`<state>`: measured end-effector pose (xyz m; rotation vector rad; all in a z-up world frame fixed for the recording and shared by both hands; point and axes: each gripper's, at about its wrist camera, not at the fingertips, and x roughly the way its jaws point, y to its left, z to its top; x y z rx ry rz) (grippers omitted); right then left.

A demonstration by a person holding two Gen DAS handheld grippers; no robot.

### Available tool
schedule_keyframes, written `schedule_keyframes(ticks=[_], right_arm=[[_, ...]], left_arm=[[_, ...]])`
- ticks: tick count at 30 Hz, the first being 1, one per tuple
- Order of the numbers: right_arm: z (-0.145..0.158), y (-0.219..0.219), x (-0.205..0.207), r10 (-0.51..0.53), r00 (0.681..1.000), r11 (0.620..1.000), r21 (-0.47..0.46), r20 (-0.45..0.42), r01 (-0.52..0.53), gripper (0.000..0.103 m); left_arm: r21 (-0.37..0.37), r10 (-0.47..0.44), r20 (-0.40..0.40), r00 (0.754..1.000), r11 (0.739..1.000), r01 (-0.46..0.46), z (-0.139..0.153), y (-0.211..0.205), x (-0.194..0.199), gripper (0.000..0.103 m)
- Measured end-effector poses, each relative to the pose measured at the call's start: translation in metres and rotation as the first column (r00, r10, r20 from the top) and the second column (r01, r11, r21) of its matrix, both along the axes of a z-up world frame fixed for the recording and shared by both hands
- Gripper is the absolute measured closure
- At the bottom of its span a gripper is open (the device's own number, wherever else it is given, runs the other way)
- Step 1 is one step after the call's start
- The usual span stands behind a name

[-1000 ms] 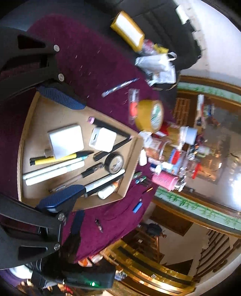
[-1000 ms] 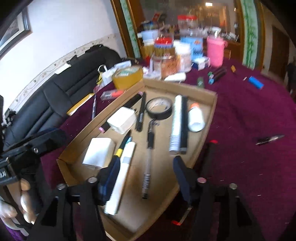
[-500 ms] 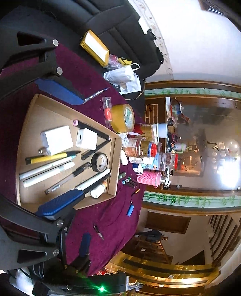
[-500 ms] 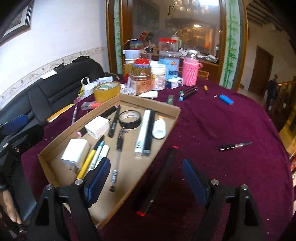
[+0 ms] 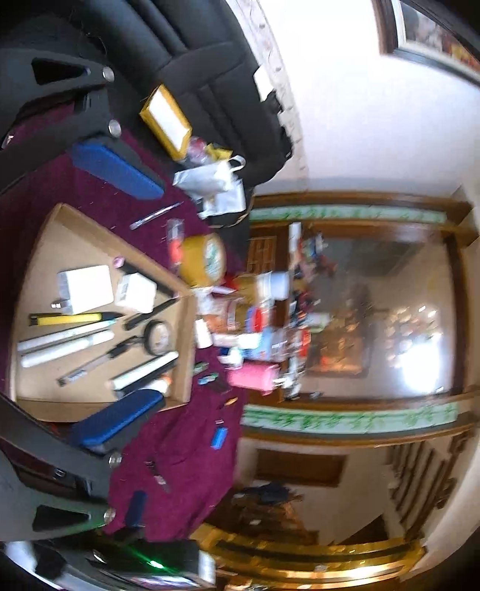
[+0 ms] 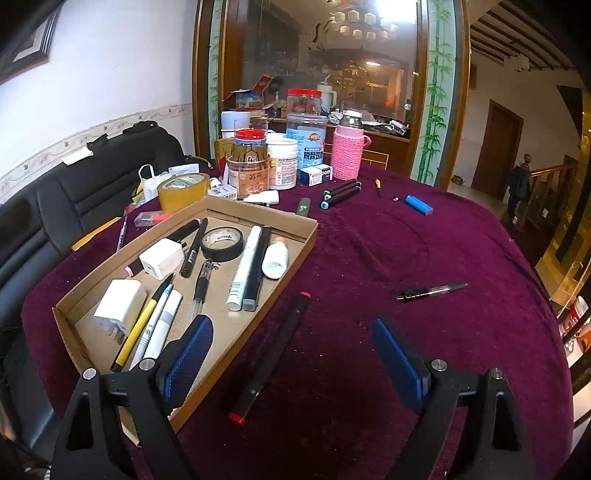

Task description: Organize rigid objects

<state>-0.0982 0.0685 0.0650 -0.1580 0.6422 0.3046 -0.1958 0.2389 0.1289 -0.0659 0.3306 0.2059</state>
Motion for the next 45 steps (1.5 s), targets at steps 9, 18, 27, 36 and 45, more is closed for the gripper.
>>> schedule_keyframes(ticks=[9,18,27,36,45], right_arm=[[0.000,-0.007,-0.004,-0.009,1.000,1.000,0.018,0.014,0.009,0.012],[-0.002,-0.012,-0.005,-0.025,1.000,0.999,0.044,0.018,0.025,0.012],[-0.004,-0.008,-0.014,-0.017,0.998,0.999,0.030,0.056,0.015,0.006],[-0.009,-0.004,-0.011,-0.040,0.998,0.999,-0.010,0.046,0.041,0.006],[-0.012,0.006,-0.014,-0.028,0.998,0.998,-0.053,0.053,0.031,0.006]], left_arm=[[-0.054,-0.038,-0.018,0.999,0.998,0.037,0.018,-0.008,0.000,0.000],[-0.016,0.024,0.041,0.999,1.000,-0.023,0.026,-0.021,-0.014,0.000],[-0.066,0.045,-0.076,0.996,0.997,-0.050,-0.004,-0.017,0.000,0.000],[-0.065,0.052,-0.189,0.981,0.996,-0.066,-0.033,-0.020,0.013,0.000],[-0.119,-0.005,-0.261,0.965,0.992,-0.027,-0.053,-0.022,0.022,0.000]])
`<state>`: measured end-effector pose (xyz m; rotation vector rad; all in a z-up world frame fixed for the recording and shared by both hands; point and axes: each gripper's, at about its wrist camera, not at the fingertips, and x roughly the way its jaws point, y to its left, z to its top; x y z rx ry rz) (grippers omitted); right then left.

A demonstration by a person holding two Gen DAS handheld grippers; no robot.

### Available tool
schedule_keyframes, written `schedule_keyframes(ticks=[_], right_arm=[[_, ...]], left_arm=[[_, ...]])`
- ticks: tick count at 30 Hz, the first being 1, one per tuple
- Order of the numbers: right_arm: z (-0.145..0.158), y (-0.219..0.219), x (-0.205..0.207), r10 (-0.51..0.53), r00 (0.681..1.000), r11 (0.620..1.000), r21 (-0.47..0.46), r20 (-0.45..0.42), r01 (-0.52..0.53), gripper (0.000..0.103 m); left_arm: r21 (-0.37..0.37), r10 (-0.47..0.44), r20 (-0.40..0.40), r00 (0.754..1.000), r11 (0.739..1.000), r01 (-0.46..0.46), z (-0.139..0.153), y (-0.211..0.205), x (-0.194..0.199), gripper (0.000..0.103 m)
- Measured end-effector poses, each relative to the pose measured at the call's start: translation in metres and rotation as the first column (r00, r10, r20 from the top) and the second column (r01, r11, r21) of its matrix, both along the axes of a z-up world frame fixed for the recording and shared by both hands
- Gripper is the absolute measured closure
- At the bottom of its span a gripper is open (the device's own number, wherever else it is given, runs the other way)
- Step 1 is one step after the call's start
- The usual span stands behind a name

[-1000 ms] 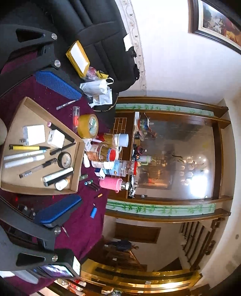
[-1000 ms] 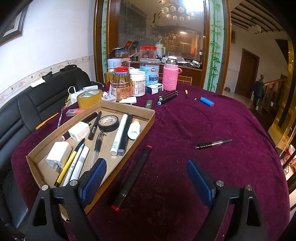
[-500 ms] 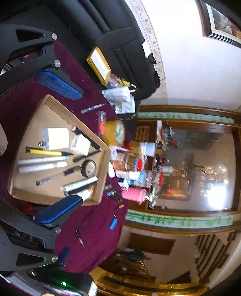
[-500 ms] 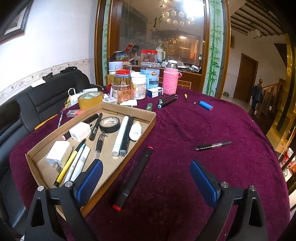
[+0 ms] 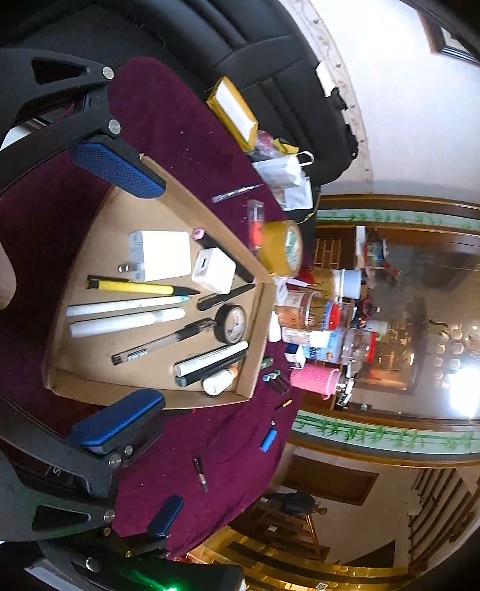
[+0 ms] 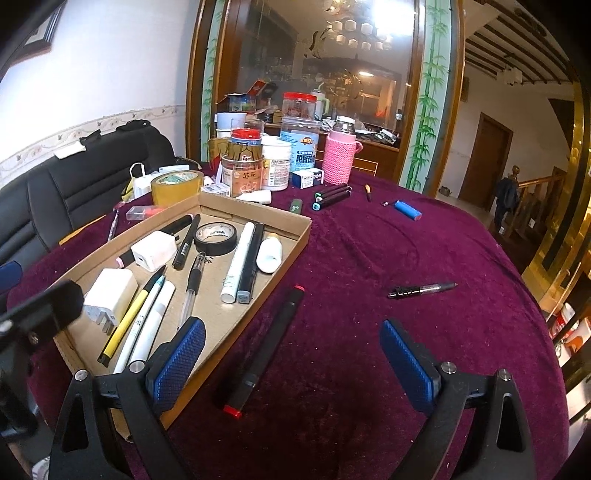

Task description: Organize rigid objects

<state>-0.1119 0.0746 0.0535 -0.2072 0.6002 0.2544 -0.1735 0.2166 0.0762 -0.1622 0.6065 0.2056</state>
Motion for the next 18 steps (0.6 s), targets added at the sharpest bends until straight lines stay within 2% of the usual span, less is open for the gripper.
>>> schedule_keyframes(ticks=[12,15,18], right_arm=[[-0.005,0.010,0.002,0.009,1.000,0.999,-0.034,-0.009,-0.009,0.006],[-0.005,0.012,0.002,0.013,1.000,0.999,-0.040,-0.007,-0.013,0.006],[-0.006,0.013,0.002,0.013,1.000,0.999,-0.042,-0.009,-0.014,0.006]], left_arm=[[-0.031,0.014,-0.045,0.999,0.999,-0.016,-0.014,0.011,0.005,0.000],[-0.034,0.025,-0.081,0.996,0.999,-0.028,-0.018,0.014,0.006,0.000],[-0.076,0.003,-0.126,0.992,0.997,-0.012,-0.024,0.018,0.011,0.000]])
